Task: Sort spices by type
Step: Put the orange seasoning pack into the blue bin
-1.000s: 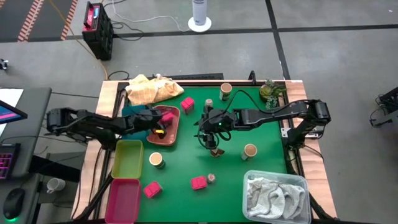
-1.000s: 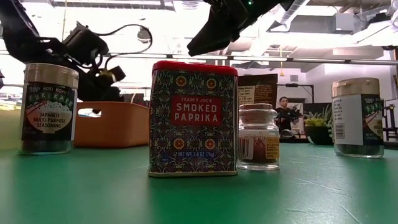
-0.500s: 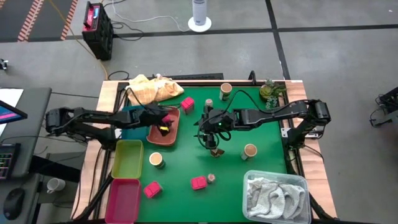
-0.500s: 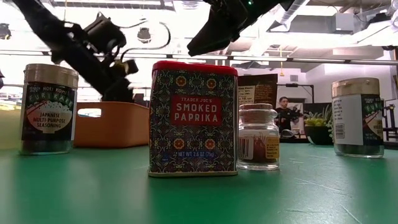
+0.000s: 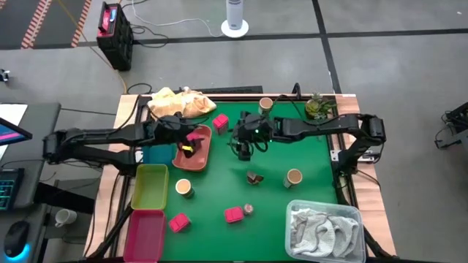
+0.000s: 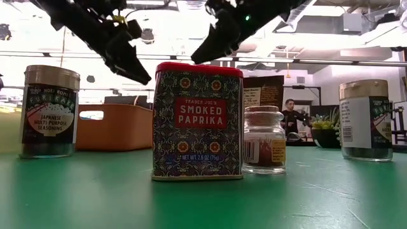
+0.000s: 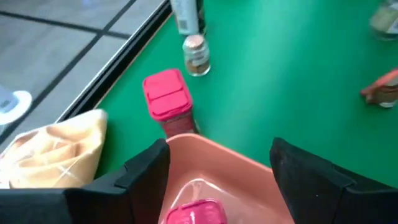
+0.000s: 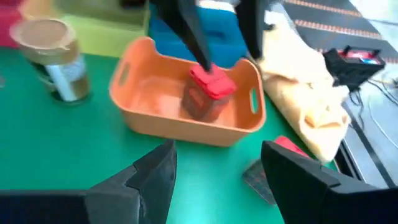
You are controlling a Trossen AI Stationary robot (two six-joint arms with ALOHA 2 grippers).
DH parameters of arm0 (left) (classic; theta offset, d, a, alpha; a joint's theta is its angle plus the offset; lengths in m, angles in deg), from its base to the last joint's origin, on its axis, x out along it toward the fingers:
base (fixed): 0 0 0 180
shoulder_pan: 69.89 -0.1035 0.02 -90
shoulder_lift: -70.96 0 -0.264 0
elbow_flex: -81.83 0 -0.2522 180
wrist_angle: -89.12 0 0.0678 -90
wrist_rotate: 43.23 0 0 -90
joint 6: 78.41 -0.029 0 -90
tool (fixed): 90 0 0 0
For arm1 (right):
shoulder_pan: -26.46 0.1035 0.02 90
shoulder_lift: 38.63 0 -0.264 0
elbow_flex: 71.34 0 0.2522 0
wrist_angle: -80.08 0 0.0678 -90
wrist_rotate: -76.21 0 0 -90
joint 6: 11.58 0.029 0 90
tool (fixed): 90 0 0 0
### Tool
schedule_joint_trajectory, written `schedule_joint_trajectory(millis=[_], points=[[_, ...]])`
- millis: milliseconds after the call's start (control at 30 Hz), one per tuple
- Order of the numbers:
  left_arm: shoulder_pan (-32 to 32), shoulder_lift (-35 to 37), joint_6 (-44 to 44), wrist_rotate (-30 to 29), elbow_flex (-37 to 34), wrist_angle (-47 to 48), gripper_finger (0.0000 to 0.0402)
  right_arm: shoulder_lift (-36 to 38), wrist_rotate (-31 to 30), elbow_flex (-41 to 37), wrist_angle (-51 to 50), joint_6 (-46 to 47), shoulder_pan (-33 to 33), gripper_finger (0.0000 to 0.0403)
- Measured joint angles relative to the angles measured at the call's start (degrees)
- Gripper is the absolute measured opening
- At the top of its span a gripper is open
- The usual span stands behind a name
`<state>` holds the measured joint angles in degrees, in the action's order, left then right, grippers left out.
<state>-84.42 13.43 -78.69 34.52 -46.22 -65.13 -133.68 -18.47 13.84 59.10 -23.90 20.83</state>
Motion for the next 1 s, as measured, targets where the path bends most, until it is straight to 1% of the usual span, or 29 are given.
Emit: schedule_joint_trajectory(millis=[133,233,333,467,567,633,733,867,1000], points=[[3.00,1.65,2.91,-0.19,-1.10,1.66,0.0251,-0.88,3.84,0.00,-2.70,1.46,-1.54,0.0260],[6.97,2.07,5.04,-0.02,-1.58,3.17,0.0247,-0.66,3.96,-0.06,-7.52,3.92,0.28,0.0260],[11.38,2.51,5.66,-1.49,-1.73,4.07,0.0245,0.17,1.13,0.98,-14.61,6.62,4.62,0.0260],[15.79,3.05,5.66,-7.35,-1.55,3.56,0.0245,0.14,-4.92,5.36,-25.59,12.63,12.03,0.0260],[17.23,3.46,5.31,-11.75,-1.51,3.90,0.0245,0.15,-5.59,8.85,-34.06,21.96,16.35,0.0260],[17.48,3.81,5.29,-12.46,-1.51,3.28,0.0244,0.18,-5.70,10.42,-40.66,28.01,18.59,0.0260],[17.75,4.45,5.34,-12.46,-1.51,2.67,0.0244,0.18,-7.41,10.99,-46.85,34.57,21.19,0.0260],[18.24,5.23,4.74,-12.46,-1.51,0.99,0.0244,0.18,-8.81,10.93,-51.10,39.34,22.93,0.0260],[18.46,6.29,4.55,-12.41,-1.51,0.82,0.0244,0.14,-10.18,10.69,-51.02,40.32,23.28,0.0260]])
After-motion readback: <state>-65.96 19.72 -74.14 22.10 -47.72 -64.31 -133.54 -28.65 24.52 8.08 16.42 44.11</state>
